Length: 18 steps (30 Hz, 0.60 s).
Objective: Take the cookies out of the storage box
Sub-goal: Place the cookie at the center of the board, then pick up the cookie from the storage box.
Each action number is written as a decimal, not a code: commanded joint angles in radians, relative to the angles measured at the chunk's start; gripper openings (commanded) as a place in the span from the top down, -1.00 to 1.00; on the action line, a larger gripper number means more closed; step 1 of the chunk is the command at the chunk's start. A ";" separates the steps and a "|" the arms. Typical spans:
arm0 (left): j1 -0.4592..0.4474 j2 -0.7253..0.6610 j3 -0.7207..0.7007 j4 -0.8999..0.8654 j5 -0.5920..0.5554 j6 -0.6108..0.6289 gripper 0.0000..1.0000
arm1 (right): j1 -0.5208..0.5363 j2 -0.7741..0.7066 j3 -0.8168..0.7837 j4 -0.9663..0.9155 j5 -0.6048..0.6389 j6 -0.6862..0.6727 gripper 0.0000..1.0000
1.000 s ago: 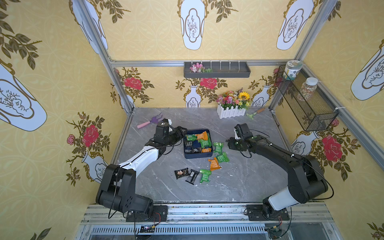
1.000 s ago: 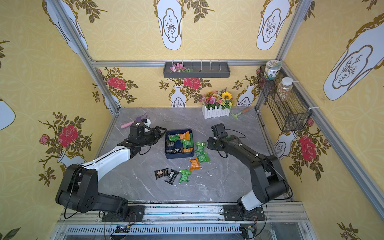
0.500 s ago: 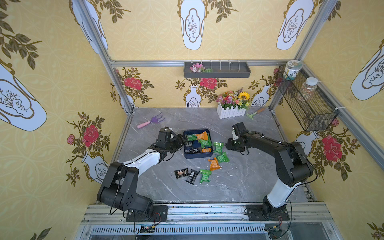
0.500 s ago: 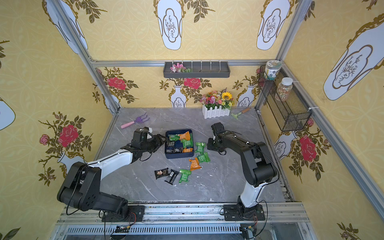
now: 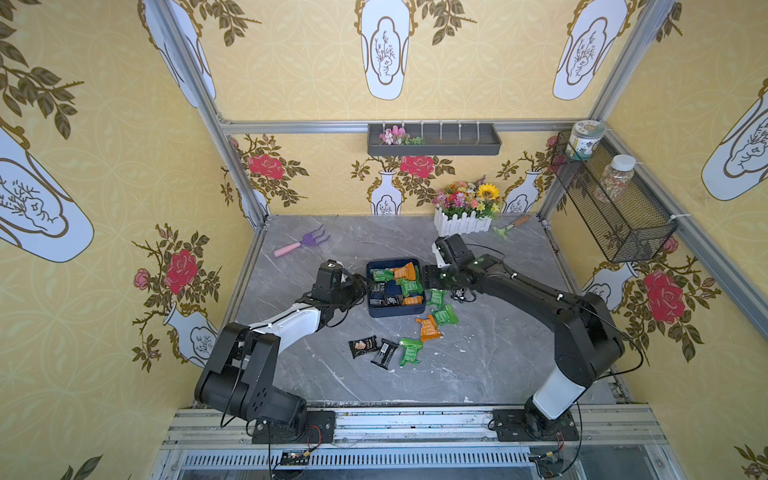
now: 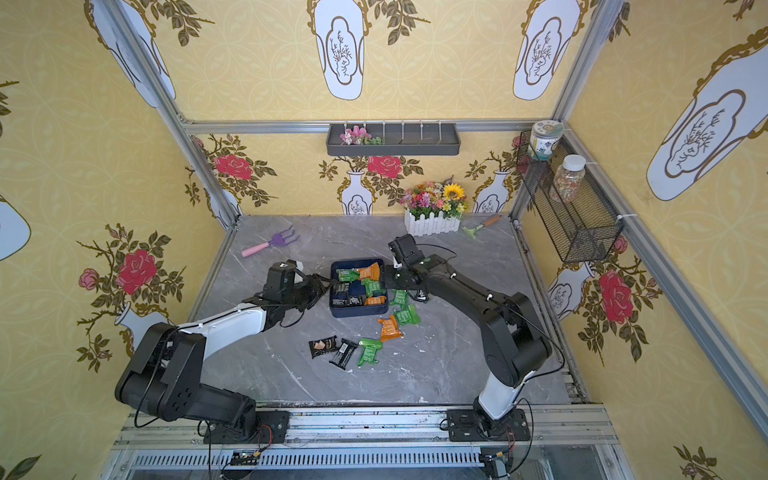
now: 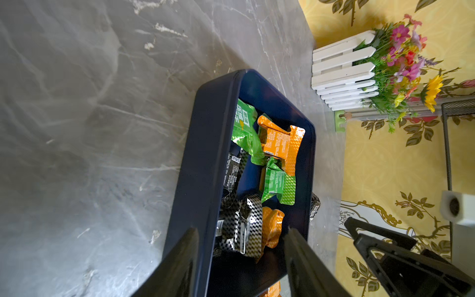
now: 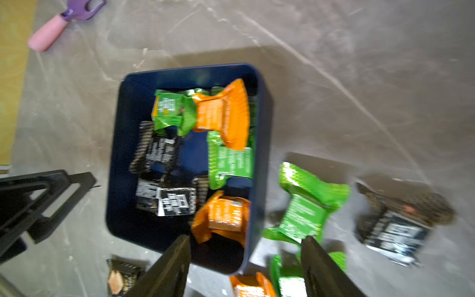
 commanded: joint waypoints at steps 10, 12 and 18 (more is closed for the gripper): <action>0.011 -0.046 -0.071 0.097 -0.056 -0.061 -0.14 | 0.072 0.322 0.199 0.200 -0.222 0.219 -0.27; 0.010 -0.031 -0.077 0.112 -0.034 -0.067 -0.12 | 0.075 0.357 0.209 0.228 -0.238 0.258 -0.24; 0.011 -0.010 -0.094 0.154 -0.011 -0.081 -0.03 | 0.084 0.428 0.236 0.257 -0.253 0.291 -0.13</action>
